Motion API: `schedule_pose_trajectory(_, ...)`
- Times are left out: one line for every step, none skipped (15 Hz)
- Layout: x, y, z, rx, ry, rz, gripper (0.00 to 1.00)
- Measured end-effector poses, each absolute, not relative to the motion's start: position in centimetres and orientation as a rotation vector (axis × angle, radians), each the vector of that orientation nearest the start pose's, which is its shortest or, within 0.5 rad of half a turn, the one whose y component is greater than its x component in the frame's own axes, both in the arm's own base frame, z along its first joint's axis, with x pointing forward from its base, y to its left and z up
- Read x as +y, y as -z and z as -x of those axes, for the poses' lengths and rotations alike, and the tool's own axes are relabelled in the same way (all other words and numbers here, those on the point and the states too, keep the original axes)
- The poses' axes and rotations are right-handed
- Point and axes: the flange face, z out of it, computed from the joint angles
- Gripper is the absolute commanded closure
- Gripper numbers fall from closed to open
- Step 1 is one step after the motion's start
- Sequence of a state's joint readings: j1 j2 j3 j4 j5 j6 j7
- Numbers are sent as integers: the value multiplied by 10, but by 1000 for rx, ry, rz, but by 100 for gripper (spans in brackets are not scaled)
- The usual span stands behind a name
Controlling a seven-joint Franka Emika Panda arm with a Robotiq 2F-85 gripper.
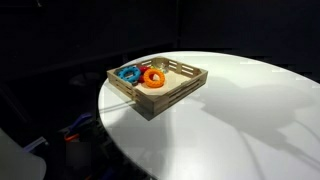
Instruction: Remove the orange ring from the wooden tray and place it on the table
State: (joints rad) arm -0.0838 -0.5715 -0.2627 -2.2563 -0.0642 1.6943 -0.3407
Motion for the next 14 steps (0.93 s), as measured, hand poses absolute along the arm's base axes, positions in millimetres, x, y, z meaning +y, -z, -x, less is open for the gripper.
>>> schedule_pose_trajectory(-149,-565,-356,-77,27,3068,0)
schedule_pose_trajectory(-146,-563,-361,-87,27,3068,0)
schedule_pose_trajectory(-142,-560,-365,-97,25,3067,0)
schedule_pose_trajectory(-139,-557,-370,-106,24,3065,0)
schedule_pose_trajectory(-135,-553,-376,-114,19,3061,0)
schedule_pose_trajectory(-132,-548,-381,-120,11,3056,0)
schedule_pose_trajectory(-128,-542,-387,-127,-2,3052,0)
schedule_pose_trajectory(-125,-536,-392,-134,-14,3050,0)
schedule_pose_trajectory(-123,-530,-397,-143,-26,3053,0)
schedule_pose_trajectory(-119,-523,-402,-153,-36,3057,0)
schedule_pose_trajectory(-116,-517,-407,-164,-41,3061,0)
schedule_pose_trajectory(-112,-512,-411,-176,-43,3067,0)
schedule_pose_trajectory(-109,-507,-414,-188,-46,3071,0)
schedule_pose_trajectory(-105,-503,-416,-200,-50,3074,0)
